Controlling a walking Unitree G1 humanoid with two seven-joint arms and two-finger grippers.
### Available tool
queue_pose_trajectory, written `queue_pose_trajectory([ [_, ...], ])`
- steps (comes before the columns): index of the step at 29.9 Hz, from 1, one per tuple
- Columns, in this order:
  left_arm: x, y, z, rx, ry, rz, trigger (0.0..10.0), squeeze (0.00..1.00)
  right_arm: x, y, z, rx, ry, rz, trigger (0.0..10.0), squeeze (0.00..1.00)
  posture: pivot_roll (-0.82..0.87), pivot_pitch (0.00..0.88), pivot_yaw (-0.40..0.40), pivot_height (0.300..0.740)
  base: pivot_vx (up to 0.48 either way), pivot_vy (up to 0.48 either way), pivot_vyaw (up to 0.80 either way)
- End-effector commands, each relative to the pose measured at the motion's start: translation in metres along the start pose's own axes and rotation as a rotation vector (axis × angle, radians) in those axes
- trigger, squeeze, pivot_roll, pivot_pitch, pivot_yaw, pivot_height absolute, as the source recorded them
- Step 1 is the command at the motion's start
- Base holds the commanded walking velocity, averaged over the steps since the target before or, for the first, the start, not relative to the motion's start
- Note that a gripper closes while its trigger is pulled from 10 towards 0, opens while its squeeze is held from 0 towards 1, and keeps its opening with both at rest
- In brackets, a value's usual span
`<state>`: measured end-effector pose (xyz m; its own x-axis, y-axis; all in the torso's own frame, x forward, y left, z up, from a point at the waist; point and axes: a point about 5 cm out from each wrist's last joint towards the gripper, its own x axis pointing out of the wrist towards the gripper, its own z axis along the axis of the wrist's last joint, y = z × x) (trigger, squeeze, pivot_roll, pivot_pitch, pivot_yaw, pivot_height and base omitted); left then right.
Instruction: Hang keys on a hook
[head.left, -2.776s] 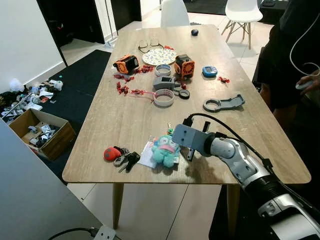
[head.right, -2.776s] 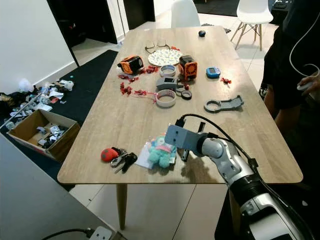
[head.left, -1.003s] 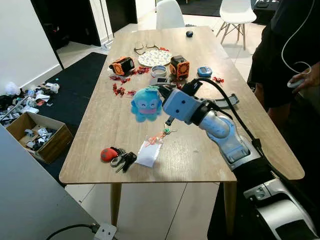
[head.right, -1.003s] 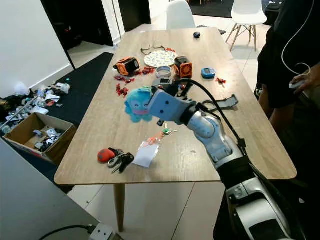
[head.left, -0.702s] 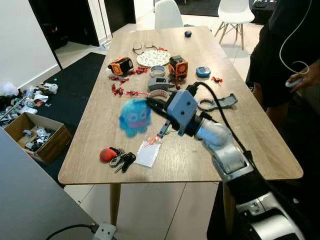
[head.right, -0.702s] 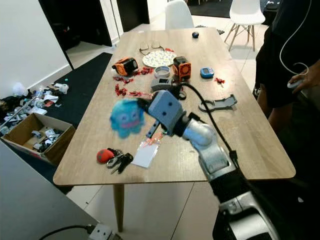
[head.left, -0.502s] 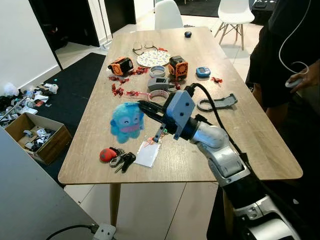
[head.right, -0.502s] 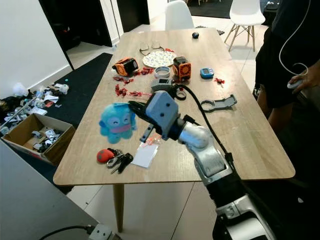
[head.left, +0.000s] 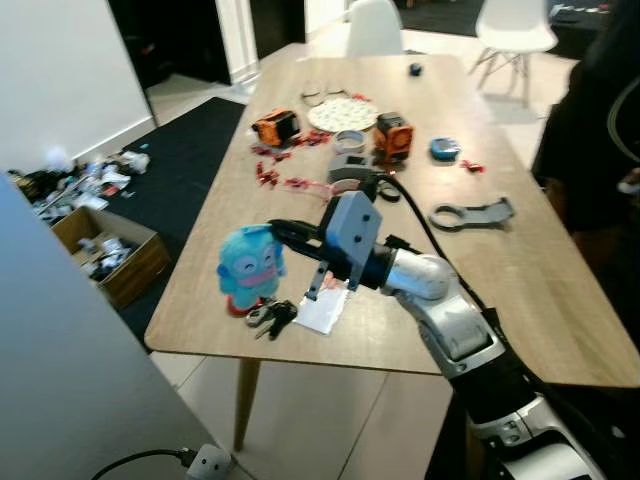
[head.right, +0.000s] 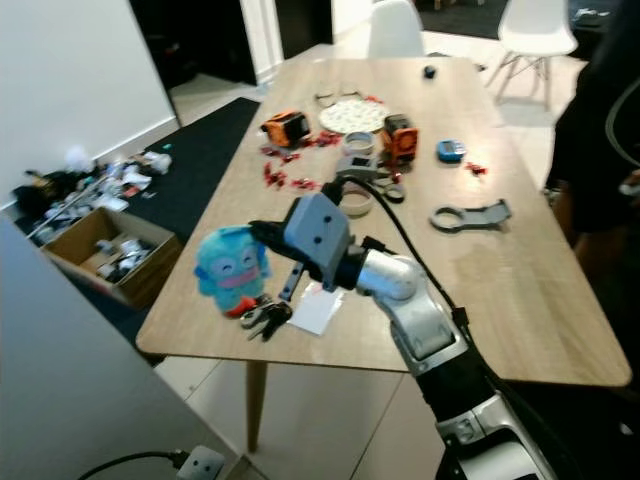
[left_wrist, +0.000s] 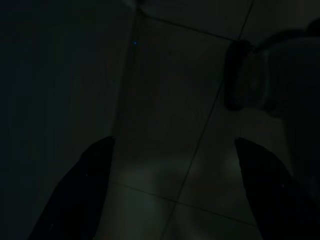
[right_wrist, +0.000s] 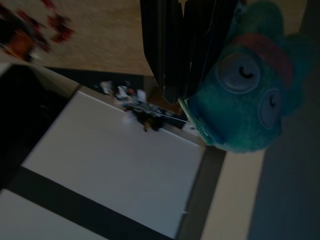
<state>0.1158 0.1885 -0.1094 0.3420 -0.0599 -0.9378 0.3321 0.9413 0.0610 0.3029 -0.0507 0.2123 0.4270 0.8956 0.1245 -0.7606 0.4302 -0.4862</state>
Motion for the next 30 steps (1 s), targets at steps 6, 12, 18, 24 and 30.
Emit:
queue_pose_trajectory([
  [6,-0.002,0.005,-0.009,-0.038,0.019,0.019,10.0,0.00,0.000,0.007,0.000,0.009,0.004,0.039,10.0,0.00,-0.09,0.047,0.054,0.740,0.000,0.000,0.79],
  [12,-0.003,0.006,-0.012,-0.054,0.023,0.025,10.0,0.00,0.000,0.010,0.000,0.016,0.007,0.059,10.0,0.00,-0.09,0.051,0.057,0.740,0.000,0.000,0.79],
  [18,-0.003,0.008,-0.013,-0.060,0.024,0.028,10.0,0.00,0.000,0.013,0.000,0.022,0.009,0.069,10.0,0.00,-0.08,0.054,0.060,0.740,0.000,0.000,0.79],
  [24,-0.003,0.008,-0.013,-0.066,0.023,0.025,10.0,0.00,-0.002,0.011,-0.004,0.022,0.028,0.035,10.0,0.00,-0.09,0.057,0.060,0.740,0.000,0.000,0.53],
  [30,-0.003,0.007,-0.014,-0.063,0.024,0.021,10.0,0.00,-0.003,0.006,-0.010,0.042,0.090,-0.014,10.0,0.00,-0.09,0.059,0.063,0.740,0.000,0.000,0.00],
])
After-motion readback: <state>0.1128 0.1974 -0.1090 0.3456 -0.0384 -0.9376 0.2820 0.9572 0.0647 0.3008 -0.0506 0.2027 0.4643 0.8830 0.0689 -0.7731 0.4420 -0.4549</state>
